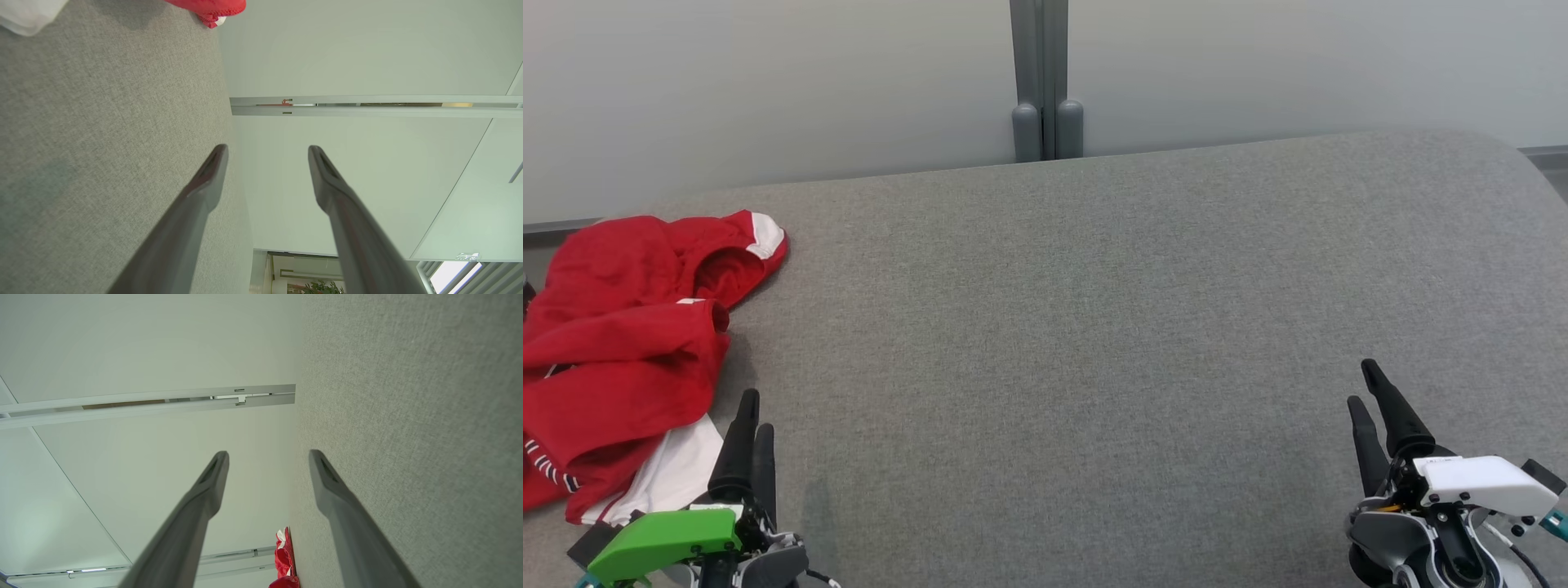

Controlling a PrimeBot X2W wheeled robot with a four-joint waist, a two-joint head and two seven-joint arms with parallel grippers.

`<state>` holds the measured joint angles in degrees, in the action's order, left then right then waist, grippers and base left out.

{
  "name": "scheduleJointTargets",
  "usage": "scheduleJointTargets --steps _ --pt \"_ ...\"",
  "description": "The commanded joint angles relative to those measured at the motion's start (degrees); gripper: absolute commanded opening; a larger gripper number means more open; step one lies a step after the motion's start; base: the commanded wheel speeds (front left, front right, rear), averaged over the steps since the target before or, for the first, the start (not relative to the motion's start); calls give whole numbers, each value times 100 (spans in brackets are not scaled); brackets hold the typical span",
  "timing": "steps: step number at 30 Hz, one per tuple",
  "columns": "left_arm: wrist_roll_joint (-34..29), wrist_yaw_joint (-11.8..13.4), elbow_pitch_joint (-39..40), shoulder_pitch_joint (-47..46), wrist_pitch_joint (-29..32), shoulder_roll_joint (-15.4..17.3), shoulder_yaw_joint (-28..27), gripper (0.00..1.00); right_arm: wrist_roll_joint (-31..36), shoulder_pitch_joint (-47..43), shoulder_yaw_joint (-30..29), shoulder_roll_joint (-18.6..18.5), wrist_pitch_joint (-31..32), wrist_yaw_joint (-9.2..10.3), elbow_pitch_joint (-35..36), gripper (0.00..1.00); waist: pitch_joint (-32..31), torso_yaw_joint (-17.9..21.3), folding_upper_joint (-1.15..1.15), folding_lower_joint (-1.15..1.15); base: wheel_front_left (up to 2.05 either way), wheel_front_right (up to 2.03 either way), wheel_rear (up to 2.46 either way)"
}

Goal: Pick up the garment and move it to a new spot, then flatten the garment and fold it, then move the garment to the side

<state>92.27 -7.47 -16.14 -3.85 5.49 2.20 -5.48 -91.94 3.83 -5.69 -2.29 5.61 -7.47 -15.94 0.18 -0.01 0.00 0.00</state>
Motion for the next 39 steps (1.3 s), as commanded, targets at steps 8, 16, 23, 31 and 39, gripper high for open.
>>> scheduleJointTargets --steps 8,16,23,31,39 --pt "-324 4 139 -52 -265 28 141 100 564 89 195 -43 -273 -1 176 100 -1 -11 0 0 0 0 0" --pt "-1131 94 199 3 -466 34 234 100 1497 64 282 -47 -476 -2 343 100 -1 -19 0 0 0 0 0" --pt "-2016 180 240 45 -628 56 321 100 2530 34 338 -58 -637 -2 497 100 -7 -27 0 0 0 0 0" --pt "-3269 363 303 97 -800 170 426 100 3812 -5 429 -135 -809 -2 609 100 -12 -30 0 0 0 0 0" --pt "-4277 509 364 168 -963 253 494 100 4770 -19 444 -159 -973 -2 634 100 -9 -37 0 0 0 0 0"
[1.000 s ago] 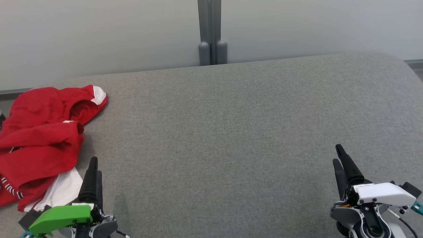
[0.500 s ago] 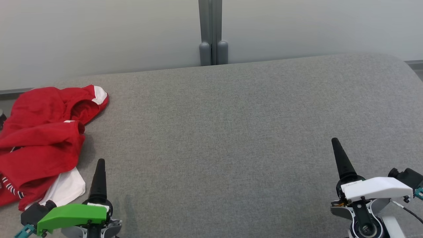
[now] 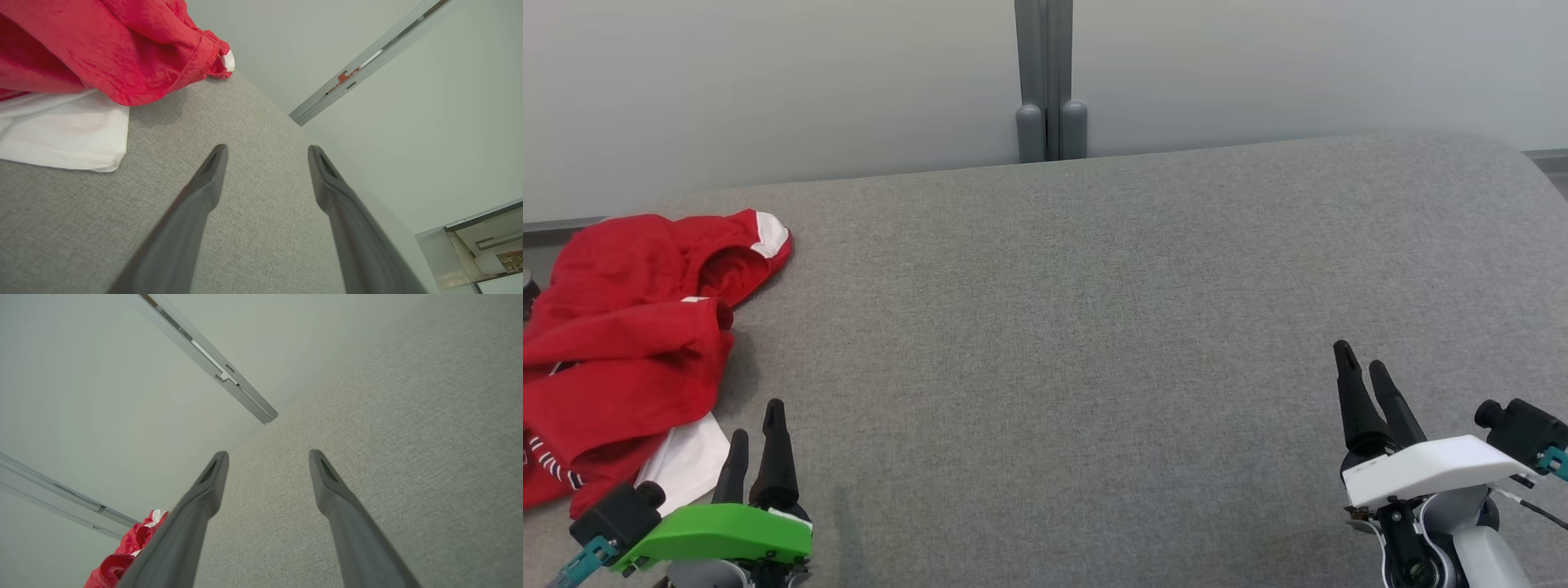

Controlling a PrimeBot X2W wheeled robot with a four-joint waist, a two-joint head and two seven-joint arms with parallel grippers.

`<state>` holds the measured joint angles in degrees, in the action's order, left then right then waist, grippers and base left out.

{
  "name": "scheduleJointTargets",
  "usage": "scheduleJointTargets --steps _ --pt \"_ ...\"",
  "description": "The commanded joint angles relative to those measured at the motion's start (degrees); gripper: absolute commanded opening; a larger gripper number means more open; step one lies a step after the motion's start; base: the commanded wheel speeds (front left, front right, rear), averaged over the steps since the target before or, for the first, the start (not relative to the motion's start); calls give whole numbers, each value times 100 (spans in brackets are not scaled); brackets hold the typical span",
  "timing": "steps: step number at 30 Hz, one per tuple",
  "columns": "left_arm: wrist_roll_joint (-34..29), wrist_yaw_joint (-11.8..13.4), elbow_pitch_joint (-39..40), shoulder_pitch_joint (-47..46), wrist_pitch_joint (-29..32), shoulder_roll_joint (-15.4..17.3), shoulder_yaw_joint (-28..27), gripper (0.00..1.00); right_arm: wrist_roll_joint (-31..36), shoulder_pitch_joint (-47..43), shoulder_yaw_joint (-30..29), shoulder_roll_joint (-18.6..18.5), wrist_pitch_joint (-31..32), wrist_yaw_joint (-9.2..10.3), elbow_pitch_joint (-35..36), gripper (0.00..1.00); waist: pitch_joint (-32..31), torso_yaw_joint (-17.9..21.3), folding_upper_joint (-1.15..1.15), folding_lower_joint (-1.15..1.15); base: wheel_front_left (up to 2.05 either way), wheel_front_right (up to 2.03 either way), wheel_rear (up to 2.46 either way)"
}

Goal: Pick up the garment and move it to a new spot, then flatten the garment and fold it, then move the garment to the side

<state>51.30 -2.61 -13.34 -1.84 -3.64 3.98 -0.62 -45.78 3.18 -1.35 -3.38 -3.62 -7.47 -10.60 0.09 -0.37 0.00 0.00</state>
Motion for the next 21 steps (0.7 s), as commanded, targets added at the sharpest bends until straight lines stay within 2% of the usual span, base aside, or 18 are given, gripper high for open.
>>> scheduleJointTargets --steps 1,21 --pt "-277 30 89 -28 -68 88 21 100 237 47 13 -55 -67 -2 102 100 0 -1 0 0 0 0 0" --pt "-1817 177 153 103 -412 180 150 100 1764 -28 86 -76 -412 -2 85 100 -16 -16 0 0 0 0 0"
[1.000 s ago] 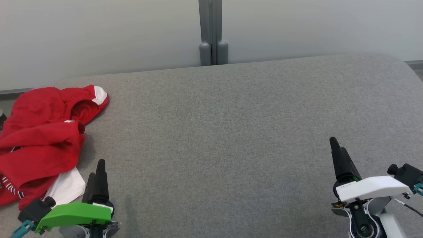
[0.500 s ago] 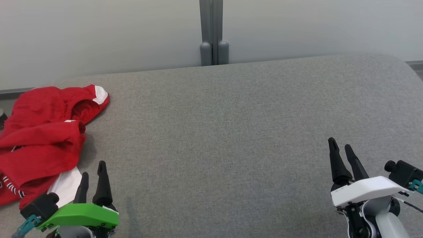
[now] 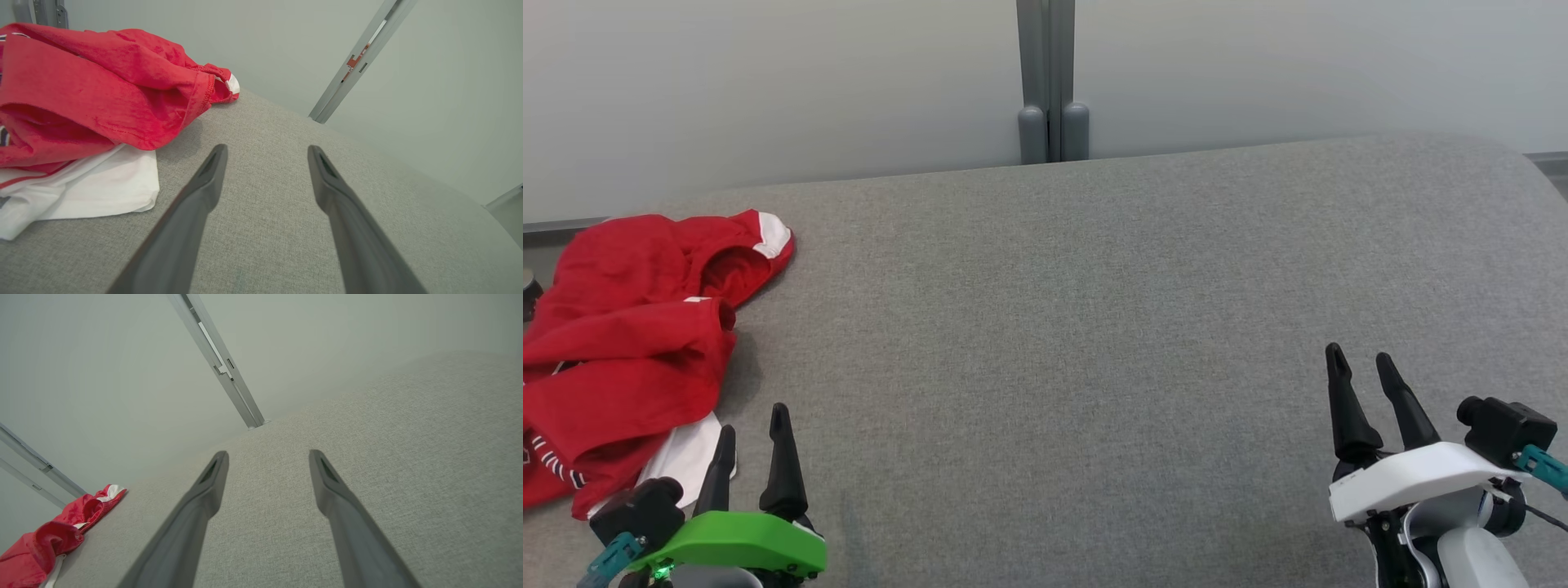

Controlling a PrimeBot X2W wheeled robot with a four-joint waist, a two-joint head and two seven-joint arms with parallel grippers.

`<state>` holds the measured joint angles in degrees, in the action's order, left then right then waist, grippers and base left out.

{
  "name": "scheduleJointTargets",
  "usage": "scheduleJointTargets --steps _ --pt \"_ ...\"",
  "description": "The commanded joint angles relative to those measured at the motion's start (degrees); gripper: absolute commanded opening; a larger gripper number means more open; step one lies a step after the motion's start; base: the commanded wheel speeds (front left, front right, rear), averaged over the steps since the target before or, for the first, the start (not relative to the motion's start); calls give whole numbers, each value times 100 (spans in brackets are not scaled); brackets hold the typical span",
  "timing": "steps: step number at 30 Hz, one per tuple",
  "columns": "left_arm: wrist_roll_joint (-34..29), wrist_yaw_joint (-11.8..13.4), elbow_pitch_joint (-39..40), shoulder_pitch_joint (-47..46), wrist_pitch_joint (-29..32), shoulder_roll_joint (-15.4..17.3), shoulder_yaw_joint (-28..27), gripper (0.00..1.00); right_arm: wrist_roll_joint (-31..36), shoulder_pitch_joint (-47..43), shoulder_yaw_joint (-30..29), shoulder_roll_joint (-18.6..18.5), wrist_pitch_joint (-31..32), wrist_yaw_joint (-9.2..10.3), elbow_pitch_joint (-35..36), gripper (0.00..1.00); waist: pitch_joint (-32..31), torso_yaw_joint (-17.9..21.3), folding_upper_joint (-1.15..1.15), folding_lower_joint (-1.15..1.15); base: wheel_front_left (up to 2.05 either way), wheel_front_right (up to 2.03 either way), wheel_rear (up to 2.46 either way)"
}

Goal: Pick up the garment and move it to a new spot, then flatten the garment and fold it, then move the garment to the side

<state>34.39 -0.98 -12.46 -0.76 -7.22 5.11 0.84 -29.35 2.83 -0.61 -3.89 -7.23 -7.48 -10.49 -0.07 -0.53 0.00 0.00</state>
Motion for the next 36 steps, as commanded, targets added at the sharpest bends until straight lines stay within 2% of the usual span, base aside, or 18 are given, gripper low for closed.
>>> scheduleJointTargets --steps 1,29,36 --pt "-214 19 68 2 -72 72 3 100 204 -3 14 -22 -70 -1 76 100 -2 -2 0 0 0 0 0" --pt "-1783 -40 -39 216 -468 41 27 100 1709 -117 -106 -28 -470 -1 -89 100 -45 -44 0 0 0 0 0" --pt "-1953 -240 -150 246 -553 -14 -7 100 1937 -124 -104 -22 -555 -1 -145 100 -53 -48 0 0 0 0 0"
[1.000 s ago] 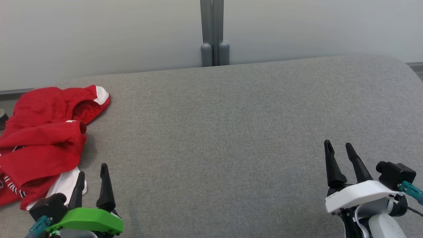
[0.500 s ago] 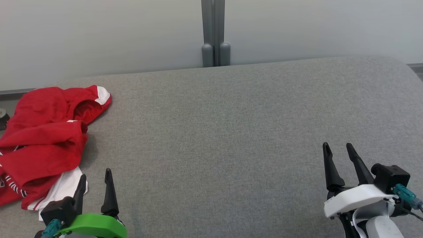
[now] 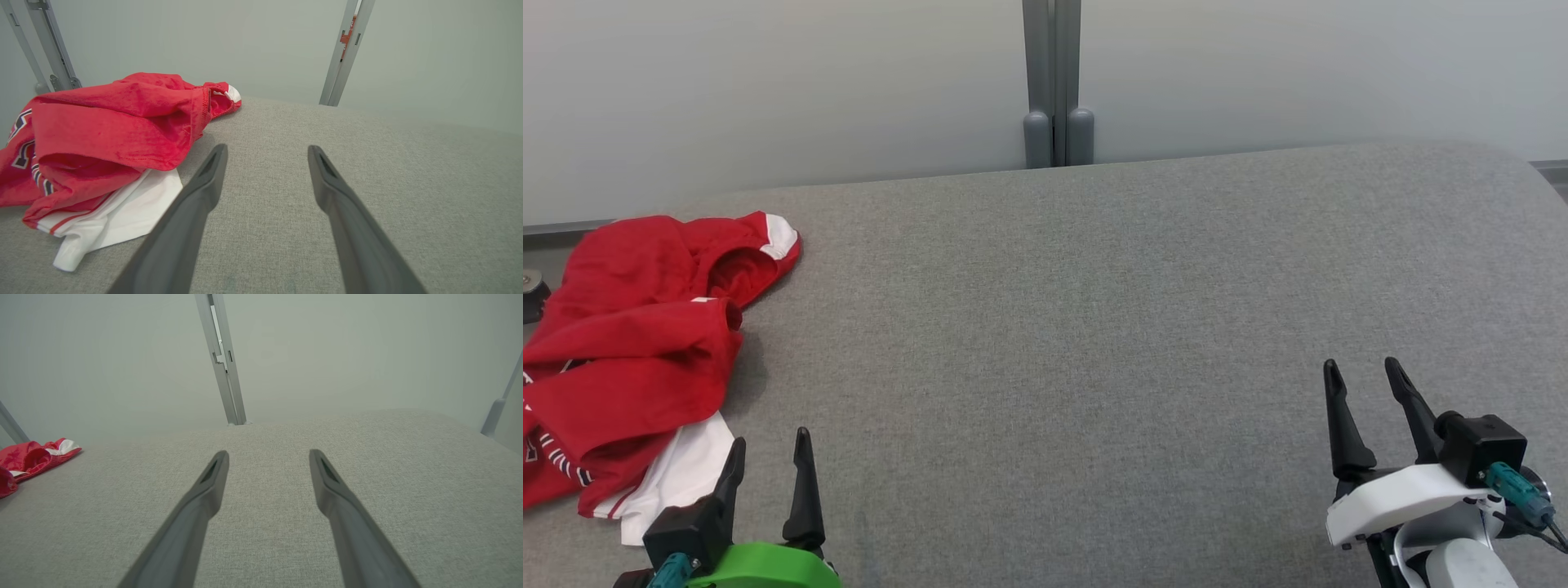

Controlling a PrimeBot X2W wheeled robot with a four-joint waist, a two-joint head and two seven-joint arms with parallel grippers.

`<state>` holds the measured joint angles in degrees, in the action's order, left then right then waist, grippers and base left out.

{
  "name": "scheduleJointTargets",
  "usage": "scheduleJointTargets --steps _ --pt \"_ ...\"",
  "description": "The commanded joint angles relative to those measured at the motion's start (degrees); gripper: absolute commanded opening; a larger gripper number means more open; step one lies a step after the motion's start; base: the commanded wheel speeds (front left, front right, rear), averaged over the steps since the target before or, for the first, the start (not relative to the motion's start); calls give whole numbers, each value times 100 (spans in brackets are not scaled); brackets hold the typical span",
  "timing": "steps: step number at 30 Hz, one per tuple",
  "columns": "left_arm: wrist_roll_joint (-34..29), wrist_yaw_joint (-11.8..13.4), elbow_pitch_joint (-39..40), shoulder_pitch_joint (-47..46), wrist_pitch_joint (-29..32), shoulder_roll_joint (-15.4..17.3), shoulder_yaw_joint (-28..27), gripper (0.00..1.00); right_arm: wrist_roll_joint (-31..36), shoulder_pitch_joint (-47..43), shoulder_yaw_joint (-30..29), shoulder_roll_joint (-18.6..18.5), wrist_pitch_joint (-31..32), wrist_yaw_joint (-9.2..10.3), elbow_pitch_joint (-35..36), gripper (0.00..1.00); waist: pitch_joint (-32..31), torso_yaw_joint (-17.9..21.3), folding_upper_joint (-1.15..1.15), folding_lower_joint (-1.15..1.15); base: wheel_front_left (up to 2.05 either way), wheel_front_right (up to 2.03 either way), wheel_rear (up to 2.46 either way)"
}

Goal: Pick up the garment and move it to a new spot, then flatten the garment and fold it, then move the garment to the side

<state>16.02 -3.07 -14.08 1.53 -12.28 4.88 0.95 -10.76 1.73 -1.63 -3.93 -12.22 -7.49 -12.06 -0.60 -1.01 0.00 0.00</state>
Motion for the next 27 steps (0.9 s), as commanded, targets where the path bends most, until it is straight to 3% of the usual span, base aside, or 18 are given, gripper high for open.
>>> scheduleJointTargets --steps 1,17,27 --pt "-128 -53 -14 24 -57 -5 -34 100 114 -18 9 -22 -71 0 4 100 -2 -2 0 0 0 0 0" --pt "-713 -185 -196 58 -227 -101 -152 100 694 -70 79 -72 -236 0 -138 100 7 -9 0 0 0 0 0" --pt "-753 -289 -265 101 -298 -156 -196 100 823 -118 13 -30 -302 1 -220 100 -20 5 0 0 0 0 0"
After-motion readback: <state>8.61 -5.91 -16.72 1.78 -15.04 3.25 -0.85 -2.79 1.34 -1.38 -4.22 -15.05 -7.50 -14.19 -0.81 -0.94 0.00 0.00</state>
